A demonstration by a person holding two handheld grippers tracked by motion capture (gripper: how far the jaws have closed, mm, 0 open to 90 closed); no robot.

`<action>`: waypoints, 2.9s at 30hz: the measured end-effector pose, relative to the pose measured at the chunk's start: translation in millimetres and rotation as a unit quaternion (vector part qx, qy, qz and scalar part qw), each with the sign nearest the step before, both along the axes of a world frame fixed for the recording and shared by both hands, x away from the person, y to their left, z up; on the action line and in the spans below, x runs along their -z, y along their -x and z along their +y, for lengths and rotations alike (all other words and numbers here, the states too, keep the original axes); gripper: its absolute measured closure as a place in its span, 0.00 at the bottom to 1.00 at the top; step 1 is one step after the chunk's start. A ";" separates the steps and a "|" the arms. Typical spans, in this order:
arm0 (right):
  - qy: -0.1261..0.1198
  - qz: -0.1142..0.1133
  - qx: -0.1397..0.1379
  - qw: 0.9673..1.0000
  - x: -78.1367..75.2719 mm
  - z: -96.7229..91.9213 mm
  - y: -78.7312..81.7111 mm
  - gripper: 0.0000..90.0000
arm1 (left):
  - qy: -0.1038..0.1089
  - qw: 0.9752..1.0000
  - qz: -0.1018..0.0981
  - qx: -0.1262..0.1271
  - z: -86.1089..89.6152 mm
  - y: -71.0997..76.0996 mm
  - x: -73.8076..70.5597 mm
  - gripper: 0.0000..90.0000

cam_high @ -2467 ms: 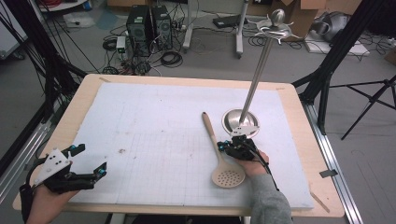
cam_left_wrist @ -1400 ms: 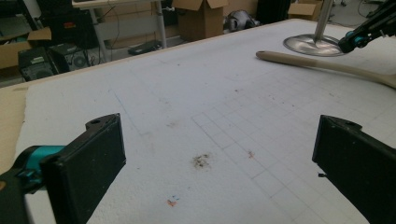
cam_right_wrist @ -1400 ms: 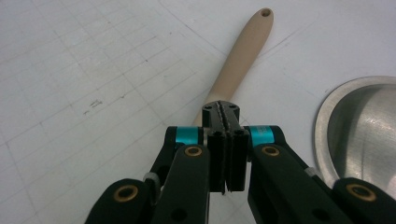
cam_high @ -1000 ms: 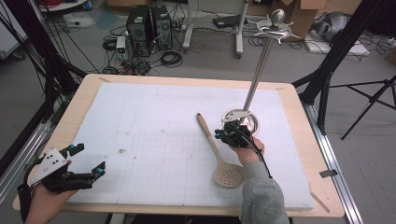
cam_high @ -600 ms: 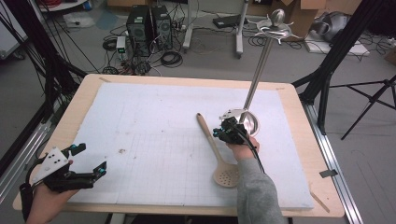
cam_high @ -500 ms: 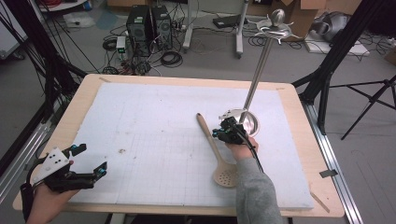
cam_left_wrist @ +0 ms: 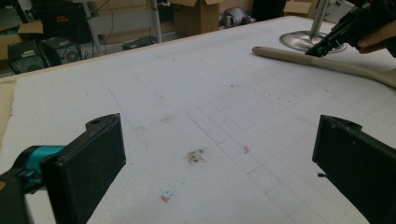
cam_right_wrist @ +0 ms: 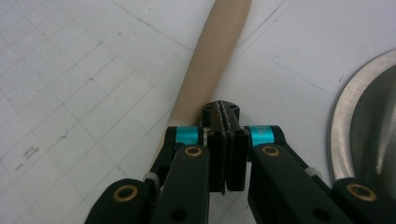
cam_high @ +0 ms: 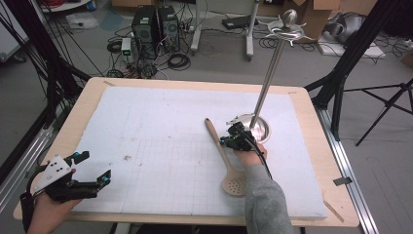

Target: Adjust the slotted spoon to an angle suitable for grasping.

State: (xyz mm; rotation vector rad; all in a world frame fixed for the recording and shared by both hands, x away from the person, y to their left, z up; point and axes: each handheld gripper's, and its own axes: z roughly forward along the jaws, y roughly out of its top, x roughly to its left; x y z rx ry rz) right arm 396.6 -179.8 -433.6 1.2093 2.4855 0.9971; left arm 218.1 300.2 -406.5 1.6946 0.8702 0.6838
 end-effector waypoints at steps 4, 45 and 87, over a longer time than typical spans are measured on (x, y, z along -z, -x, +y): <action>0.002 -0.001 -0.001 1.000 0.3 0.1 0.0 1.00 | 0.004 1.000 -0.004 0.003 -1.9 1.0 -1.6 0.03; 0.041 -0.014 -0.139 0.989 -4.9 42.3 7.0 1.00 | -0.001 1.000 0.004 0.000 0.5 1.1 2.0 0.03; 0.014 -0.009 -0.223 0.975 -7.2 91.4 14.5 1.00 | -0.001 1.000 0.006 -0.003 3.3 3.9 2.4 0.03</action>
